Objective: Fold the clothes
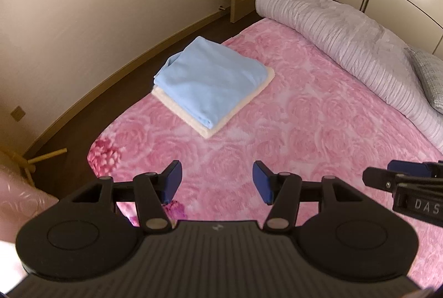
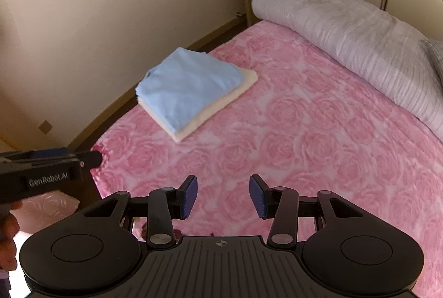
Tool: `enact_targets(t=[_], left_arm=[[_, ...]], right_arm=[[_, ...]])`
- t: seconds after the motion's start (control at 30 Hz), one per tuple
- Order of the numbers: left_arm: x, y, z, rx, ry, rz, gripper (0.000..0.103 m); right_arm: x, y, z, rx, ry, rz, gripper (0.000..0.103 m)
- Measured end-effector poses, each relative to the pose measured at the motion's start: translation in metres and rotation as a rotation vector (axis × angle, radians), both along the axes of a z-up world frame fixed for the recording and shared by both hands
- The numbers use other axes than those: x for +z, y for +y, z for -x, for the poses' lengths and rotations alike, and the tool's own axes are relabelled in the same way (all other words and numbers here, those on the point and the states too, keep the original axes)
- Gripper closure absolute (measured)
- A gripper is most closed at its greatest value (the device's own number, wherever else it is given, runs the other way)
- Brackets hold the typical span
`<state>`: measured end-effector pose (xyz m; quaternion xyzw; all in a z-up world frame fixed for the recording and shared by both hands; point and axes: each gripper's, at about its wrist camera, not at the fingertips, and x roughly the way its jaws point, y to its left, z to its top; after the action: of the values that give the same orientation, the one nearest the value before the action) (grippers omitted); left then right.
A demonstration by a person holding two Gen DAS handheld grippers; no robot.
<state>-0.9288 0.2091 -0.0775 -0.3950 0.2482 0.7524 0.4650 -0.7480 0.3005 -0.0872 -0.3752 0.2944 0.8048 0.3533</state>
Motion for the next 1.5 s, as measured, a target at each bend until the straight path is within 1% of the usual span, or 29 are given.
enact_targets(t=[0.2,0.4,0.67,0.93,1.13,1.3,1.5], left_arm=[[0.003,-0.010,-0.007,0.055,0.018,0.002,0.050],[-0.003,-0.017,-0.005,0.097,0.020,0.025,0.050],[-0.014,-0.008,0.006,0.123,0.002,0.046,0.050],[-0.025,0.016,0.023,0.116,-0.012,0.062,0.050],[-0.034,0.039,0.036,0.088,-0.022,0.078,0.050],[-0.043,0.054,0.048,0.071,-0.037,0.091,0.050],[-0.048,0.064,0.062,0.074,-0.040,0.098,0.050]], right_arm=[[-0.002,0.006,0.001,0.053,0.029,-0.012,0.057],[-0.012,0.012,0.006,0.090,0.026,-0.003,0.057],[-0.025,0.023,0.017,0.122,0.016,0.025,0.057],[-0.034,0.044,0.034,0.119,-0.015,0.020,0.057],[-0.038,0.057,0.047,0.113,-0.036,0.018,0.057],[-0.045,0.069,0.060,0.100,-0.049,0.037,0.057],[-0.052,0.078,0.077,0.094,-0.059,0.054,0.057]])
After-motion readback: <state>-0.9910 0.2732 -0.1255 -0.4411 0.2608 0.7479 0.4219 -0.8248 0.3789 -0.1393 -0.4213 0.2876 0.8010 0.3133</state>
